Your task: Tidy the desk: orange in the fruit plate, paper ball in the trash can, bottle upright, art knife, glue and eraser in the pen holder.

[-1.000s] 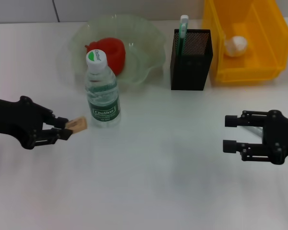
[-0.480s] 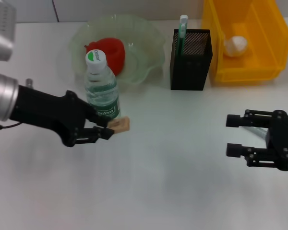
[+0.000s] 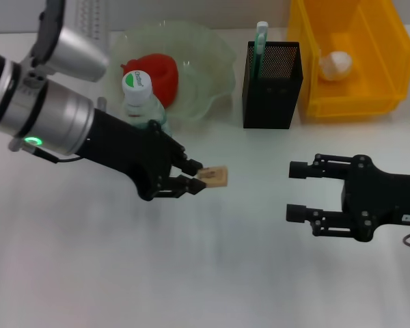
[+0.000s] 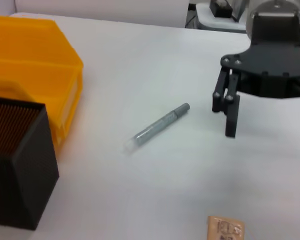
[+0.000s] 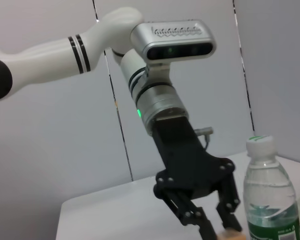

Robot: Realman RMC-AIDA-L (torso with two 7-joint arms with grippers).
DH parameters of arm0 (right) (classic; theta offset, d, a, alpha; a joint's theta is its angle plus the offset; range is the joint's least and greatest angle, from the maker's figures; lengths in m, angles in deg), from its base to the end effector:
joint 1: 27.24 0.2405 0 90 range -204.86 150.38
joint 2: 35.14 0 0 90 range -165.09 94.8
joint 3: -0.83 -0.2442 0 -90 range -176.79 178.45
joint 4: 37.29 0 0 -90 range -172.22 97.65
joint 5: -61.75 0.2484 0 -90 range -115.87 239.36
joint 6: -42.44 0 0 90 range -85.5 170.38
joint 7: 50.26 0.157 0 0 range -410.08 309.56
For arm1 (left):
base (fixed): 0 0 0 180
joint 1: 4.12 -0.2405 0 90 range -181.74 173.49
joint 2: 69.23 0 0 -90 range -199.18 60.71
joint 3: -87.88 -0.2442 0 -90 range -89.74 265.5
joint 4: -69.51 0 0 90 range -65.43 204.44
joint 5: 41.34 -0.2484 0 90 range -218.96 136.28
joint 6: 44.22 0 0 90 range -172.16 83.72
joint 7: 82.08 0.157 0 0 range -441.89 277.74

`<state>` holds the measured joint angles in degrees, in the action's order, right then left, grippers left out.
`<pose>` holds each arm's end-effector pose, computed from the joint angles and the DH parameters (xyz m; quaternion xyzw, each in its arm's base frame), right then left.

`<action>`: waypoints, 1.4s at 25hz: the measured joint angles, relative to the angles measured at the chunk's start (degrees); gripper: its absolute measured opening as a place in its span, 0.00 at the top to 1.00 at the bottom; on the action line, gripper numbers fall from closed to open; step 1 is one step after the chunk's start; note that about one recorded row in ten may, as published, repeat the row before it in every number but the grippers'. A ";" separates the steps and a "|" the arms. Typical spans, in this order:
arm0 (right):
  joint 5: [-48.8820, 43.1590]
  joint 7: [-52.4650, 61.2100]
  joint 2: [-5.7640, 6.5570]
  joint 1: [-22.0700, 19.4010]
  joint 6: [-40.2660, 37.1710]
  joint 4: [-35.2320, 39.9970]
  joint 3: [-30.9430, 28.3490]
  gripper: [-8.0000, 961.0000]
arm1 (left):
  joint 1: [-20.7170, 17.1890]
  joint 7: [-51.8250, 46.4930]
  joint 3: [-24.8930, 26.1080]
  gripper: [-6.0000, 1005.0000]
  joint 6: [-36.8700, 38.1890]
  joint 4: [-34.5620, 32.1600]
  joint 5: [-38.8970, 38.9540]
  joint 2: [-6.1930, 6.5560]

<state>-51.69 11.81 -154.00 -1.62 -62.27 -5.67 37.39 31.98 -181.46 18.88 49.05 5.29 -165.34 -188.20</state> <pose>0.2789 0.2961 -0.0103 -0.9361 0.1176 0.3247 0.0672 -0.1544 0.3753 -0.0169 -0.9987 -0.0504 -0.0097 0.0063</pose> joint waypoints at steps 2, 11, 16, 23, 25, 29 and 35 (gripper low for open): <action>0.06 -0.73 -0.04 0.11 0.50 -0.81 -0.08 0.28 | 0.23 -0.11 -0.61 0.75 -0.48 0.02 0.19 -0.01; 1.09 -6.50 -0.35 2.01 5.40 -6.43 -0.22 0.28 | 1.95 -1.41 -4.91 0.75 -3.32 0.14 -0.16 -0.04; 1.61 -8.41 -0.43 2.18 6.29 -7.45 -0.31 0.28 | 2.02 -1.69 -5.55 0.75 -3.81 -0.11 -0.36 0.05; 1.34 -9.99 -0.50 3.46 9.42 -8.80 0.18 0.28 | 2.21 -1.69 -5.60 0.75 -3.91 -0.32 -0.94 0.14; 1.33 -10.60 -0.50 3.94 10.12 -9.32 0.50 0.28 | 2.26 -1.69 -5.62 0.75 -3.98 -0.35 -1.12 0.14; 1.53 -11.06 -0.60 4.95 12.39 -10.35 2.40 0.28 | 2.28 -1.69 -5.62 0.75 -4.05 -0.41 -1.14 0.15; 1.64 -11.17 -0.68 6.63 13.91 -11.78 2.88 0.28 | 2.30 -1.65 -5.62 0.75 -4.09 -0.45 -1.22 0.14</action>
<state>-50.05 0.65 -154.68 5.00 -48.36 -17.45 40.27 34.29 -183.12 13.26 44.97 4.84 -166.57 -188.06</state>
